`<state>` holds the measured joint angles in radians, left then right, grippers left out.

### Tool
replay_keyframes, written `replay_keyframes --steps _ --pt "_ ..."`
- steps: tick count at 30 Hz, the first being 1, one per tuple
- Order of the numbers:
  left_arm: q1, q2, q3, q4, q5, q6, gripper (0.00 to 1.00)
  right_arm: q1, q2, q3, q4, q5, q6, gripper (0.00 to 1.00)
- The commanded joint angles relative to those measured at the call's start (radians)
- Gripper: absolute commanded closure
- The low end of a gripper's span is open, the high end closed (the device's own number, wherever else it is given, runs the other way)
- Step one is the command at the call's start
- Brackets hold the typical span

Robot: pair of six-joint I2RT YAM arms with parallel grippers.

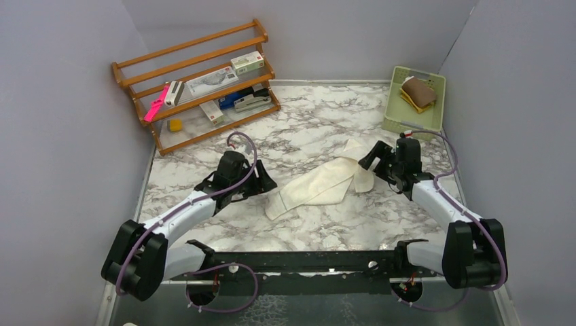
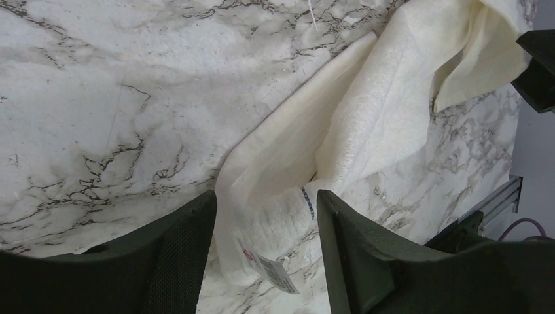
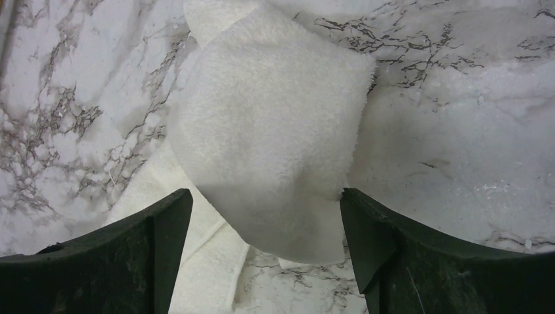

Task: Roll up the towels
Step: Flatten out the towel at the center of the board.

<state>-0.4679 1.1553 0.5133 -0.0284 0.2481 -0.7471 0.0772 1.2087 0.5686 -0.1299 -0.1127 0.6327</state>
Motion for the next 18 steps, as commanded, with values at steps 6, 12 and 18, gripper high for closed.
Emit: replay_keyframes --steps 6,12,18 --pt "-0.011 0.193 0.041 -0.018 -0.144 0.063 0.33 0.073 -0.005 0.023 -0.008 0.002 -0.132 0.1" --pt "-0.061 0.295 0.061 0.039 -0.143 0.046 0.31 0.113 0.045 0.039 -0.024 0.026 -0.159 0.12" --pt "-0.112 0.368 0.061 0.151 -0.078 0.041 0.53 0.112 0.058 0.033 -0.023 0.001 -0.172 0.49"
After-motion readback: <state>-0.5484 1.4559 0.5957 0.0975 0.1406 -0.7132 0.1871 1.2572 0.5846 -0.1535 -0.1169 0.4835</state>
